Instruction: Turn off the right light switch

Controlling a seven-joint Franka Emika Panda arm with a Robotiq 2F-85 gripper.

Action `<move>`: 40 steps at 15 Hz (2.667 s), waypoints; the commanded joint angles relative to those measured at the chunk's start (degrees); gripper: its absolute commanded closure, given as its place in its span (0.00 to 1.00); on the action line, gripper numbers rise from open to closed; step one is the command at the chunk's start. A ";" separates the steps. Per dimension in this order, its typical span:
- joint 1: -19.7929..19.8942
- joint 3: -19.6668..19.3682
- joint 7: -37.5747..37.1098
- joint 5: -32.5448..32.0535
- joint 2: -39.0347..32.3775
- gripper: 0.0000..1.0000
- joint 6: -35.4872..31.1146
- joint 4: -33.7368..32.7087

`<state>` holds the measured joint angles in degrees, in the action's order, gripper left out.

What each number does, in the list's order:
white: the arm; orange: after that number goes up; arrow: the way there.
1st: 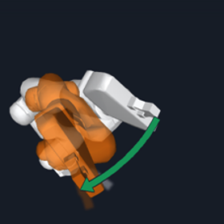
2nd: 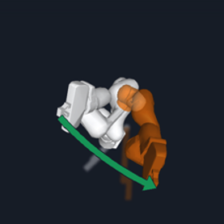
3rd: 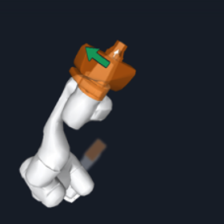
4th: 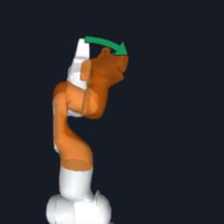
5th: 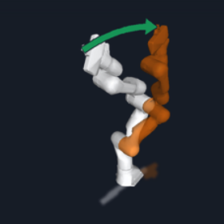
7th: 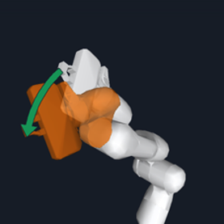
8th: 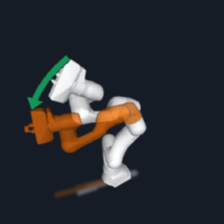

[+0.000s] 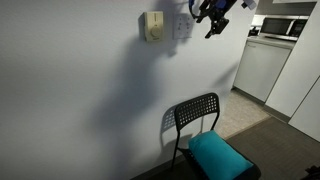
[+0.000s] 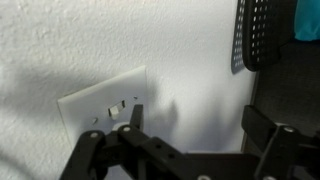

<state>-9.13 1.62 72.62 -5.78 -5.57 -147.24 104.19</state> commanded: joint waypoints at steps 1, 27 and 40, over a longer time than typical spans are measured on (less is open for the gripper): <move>1.31 2.23 -2.12 -2.17 -1.34 0.00 0.90 -1.52; 0.96 3.57 -16.32 -10.42 -12.34 0.00 1.21 -14.69; 1.15 3.07 -21.48 -14.68 -11.11 0.00 2.02 -15.21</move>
<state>-9.03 5.29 52.24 -18.13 -15.97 -145.91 91.87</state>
